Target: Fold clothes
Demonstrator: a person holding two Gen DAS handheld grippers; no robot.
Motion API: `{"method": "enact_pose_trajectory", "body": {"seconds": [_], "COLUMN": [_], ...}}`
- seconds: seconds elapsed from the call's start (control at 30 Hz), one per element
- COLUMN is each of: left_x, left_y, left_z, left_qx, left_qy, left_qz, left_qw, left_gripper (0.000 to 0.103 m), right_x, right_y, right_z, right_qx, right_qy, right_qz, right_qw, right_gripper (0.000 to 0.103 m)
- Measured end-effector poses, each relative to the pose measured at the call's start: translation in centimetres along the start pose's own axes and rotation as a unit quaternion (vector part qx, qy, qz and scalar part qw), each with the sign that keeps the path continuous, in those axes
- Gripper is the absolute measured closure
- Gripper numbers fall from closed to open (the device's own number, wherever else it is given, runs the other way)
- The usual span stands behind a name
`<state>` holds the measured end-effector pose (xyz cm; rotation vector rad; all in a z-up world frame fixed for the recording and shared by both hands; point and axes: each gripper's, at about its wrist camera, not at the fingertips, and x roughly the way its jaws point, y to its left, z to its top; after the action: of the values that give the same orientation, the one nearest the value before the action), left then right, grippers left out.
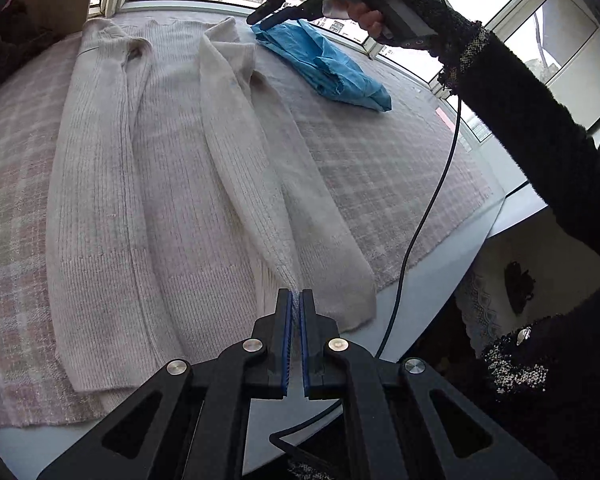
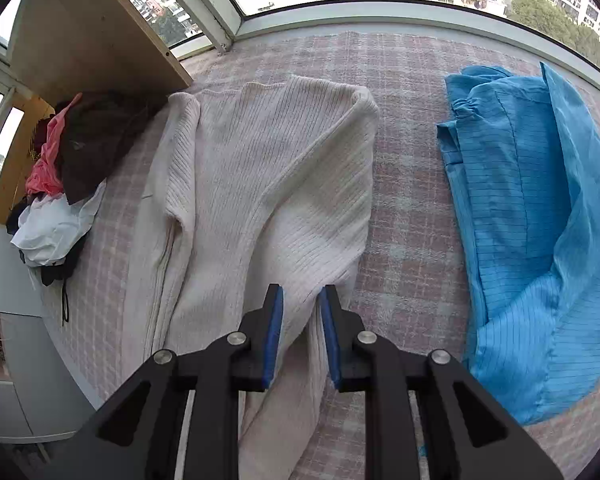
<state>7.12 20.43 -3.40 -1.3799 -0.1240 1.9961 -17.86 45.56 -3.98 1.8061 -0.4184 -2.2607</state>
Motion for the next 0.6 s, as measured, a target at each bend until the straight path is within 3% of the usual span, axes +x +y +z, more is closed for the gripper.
{"method": "enact_pose_trajectory", "body": {"seconds": [0.03,0.17,0.33,0.4,0.53,0.57,0.6], "left_x": [-0.2,-1.4,-2.4,-2.1,-0.9,-0.6,-0.2], "left_y": [0.4,1.6,2.2,2.0,0.8,0.5,0.1], "left_z": [-0.1,-0.2,0.1,0.0,1.1,1.4,1.8], "left_qx": [-0.003,-0.017,-0.017,-0.011,0.009,0.015,0.021], "left_qy": [-0.001,-0.008,-0.018,-0.013,-0.008,-0.007,-0.005], "left_qz": [0.003,0.007,0.008,0.007,-0.004,-0.008,-0.010], "left_qw": [1.0000,0.9998,0.9997,0.9998,0.9999,0.9998,0.9997], "left_gripper": [0.100,0.101,0.100,0.100,0.100,0.100,0.100], "right_x": [0.3,2.4,4.6,4.9,5.5,5.4,5.0], "right_y": [0.0,1.0,1.7,1.7,1.8,1.4,0.8], "right_z": [-1.1,-3.8,-3.7,-3.2,-2.2,-2.0,-2.1], "right_qx": [-0.008,-0.070,-0.104,-0.099,-0.091,-0.082,-0.070], "right_qy": [0.002,0.000,-0.004,-0.005,-0.009,-0.009,-0.008], "right_qz": [0.003,-0.091,-0.129,-0.129,-0.129,-0.126,-0.123], "right_qw": [1.000,0.993,0.986,0.987,0.987,0.989,0.990], "right_gripper": [0.083,0.083,0.082,0.075,0.073,0.078,0.093]}}
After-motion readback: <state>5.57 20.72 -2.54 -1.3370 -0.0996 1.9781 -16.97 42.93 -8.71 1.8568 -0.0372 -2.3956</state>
